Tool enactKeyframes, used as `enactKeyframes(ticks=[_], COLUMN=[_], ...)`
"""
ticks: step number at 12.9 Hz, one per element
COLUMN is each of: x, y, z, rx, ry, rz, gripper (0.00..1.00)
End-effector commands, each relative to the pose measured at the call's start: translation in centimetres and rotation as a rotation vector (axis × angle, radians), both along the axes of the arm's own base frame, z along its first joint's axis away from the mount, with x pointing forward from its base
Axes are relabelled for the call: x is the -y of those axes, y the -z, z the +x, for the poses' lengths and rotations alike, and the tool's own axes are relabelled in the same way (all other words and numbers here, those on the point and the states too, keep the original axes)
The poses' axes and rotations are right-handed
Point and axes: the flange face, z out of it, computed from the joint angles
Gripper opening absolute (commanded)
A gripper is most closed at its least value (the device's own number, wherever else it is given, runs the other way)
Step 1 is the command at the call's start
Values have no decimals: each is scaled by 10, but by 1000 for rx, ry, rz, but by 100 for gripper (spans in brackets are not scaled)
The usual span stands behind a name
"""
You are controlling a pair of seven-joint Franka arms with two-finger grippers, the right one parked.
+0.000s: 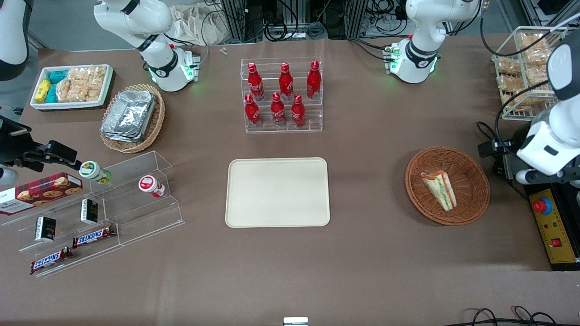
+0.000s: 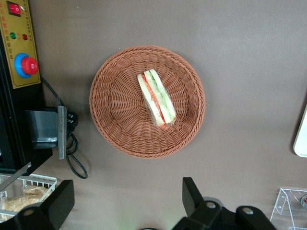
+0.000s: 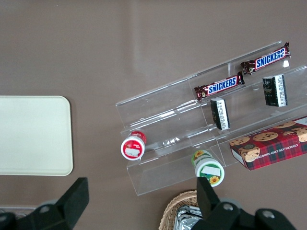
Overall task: Place sandwich from basket to tray
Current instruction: 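Move the left gripper over the sandwich in the wicker basket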
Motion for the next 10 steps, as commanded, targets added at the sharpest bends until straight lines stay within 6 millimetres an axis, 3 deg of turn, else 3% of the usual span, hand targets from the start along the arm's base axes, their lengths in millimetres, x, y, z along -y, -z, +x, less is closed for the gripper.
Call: enactKeyframes(ticks=[1,4,6,8,10], x=[2,1,-3,-9,-10], y=[-4,-5,7,30,54], z=[3,2,-3,-16,-35], rx=[-16,-21,-61,-103,-25], ry=[12,18,42,51,31], rz=[-18,-12,-7,-12,-22], gripper=[100,100,100,100,100])
